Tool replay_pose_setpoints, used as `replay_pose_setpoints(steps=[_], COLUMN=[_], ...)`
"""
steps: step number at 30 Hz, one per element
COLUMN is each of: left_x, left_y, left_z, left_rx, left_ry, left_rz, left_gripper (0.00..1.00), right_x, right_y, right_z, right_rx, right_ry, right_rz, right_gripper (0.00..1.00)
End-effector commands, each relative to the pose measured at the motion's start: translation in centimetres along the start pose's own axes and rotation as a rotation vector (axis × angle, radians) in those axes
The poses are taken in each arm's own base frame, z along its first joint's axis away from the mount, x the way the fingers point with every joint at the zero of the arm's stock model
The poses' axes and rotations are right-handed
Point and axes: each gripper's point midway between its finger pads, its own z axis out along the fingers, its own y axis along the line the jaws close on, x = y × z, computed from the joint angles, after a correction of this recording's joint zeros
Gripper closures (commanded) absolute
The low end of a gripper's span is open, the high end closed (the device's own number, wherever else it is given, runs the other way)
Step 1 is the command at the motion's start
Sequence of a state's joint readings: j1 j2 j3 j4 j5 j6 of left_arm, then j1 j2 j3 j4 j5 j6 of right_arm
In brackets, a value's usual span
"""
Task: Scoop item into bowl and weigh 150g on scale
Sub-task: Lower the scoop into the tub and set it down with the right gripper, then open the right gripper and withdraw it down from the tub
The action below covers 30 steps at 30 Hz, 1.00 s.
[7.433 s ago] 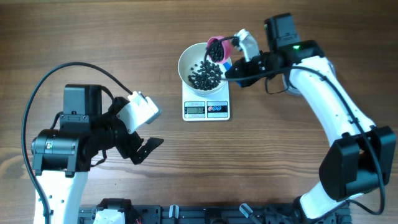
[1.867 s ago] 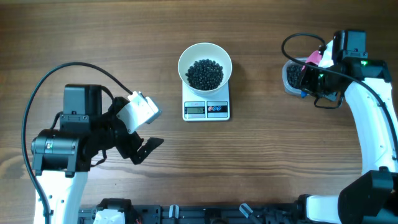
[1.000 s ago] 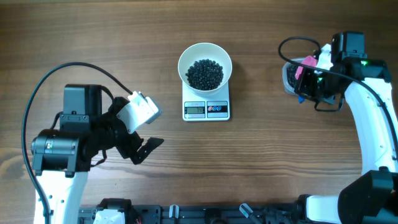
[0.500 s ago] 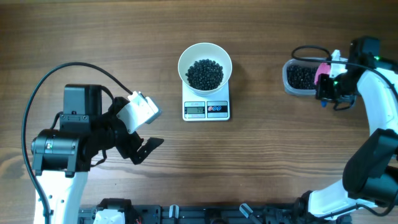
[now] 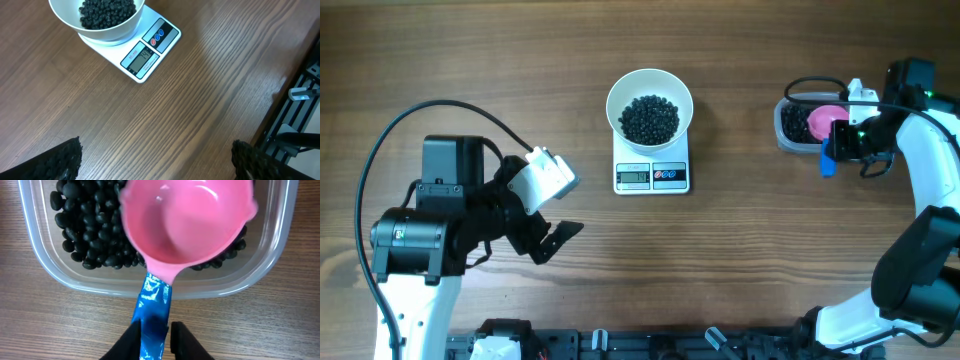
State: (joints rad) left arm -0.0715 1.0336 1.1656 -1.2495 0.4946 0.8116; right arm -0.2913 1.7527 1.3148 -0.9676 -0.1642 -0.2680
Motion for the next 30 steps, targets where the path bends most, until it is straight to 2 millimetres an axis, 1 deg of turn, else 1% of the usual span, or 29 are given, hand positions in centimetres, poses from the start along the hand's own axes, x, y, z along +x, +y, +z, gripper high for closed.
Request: replay_pose_setpoints(steps=[1,3,4,7,9,11,13,15,17,19,22,26,28,30], left_x=[-0.6,-0.6,-0.6,-0.6,-0.6,-0.6,-0.6,-0.6,-0.6,-0.6,-0.6,-0.6,-0.6,-0.6], left_y=[0.1,0.1,0.1,0.1,0.1,0.1,0.1,0.1,0.1,0.1,0.1,0.1,0.1,0.1], left_z=[-0.4,-0.4,-0.4,-0.4,-0.4,-0.4,-0.4,-0.4,-0.4,-0.4,-0.4,-0.4,-0.4,-0.4], left_rx=[-0.010,-0.010,-0.010,-0.010,-0.010,-0.010,-0.010,-0.010,-0.011,-0.010,-0.010,-0.010,-0.010,-0.010], left_ry=[-0.015,-0.015,-0.015,-0.015,-0.015,-0.015,-0.015,-0.015,-0.015,-0.015,-0.015,-0.015,-0.015,-0.015], left_rz=[0.036,0.036,0.036,0.036,0.036,0.036,0.036,0.036,0.037,0.036,0.036,0.036,0.036,0.036], left_gripper=[0.00,0.00,0.00,0.00,0.00,0.00,0.00,0.00,0.00,0.00,0.00,0.00,0.00,0.00], right_x=[-0.2,-0.5,-0.9,-2.3,-3.0,-3.6,-3.6,-3.2,-2.6,-1.7,0.5,2.5,3.5,4.8], right_y=[0.4,0.4,0.5,2.2,2.8,3.3,3.7,4.3,4.7,5.0,4.4,3.6,3.7,3.8], right_z=[0.3,0.1,-0.2,-2.1,-4.0,-6.7,-9.4,-11.8,-13.8,-14.8,-15.4,-14.9,-13.8,-12.1], right_rx=[-0.022,-0.019,-0.028,-0.114,-0.140,-0.148,-0.155,-0.172,-0.193,-0.203,-0.156,-0.120,-0.122,-0.126], right_ry=[-0.003,-0.015,-0.029,-0.103,-0.157,-0.229,-0.292,-0.343,-0.378,-0.380,-0.355,-0.346,-0.326,-0.294], right_rz=[0.010,0.054,0.081,0.101,0.139,0.224,0.319,0.427,0.544,0.638,0.814,1.022,1.077,1.144], right_gripper=[0.64,0.60,0.56,0.41,0.30,0.28,0.26,0.14,0.00,0.00,0.00,0.00,0.00,0.00])
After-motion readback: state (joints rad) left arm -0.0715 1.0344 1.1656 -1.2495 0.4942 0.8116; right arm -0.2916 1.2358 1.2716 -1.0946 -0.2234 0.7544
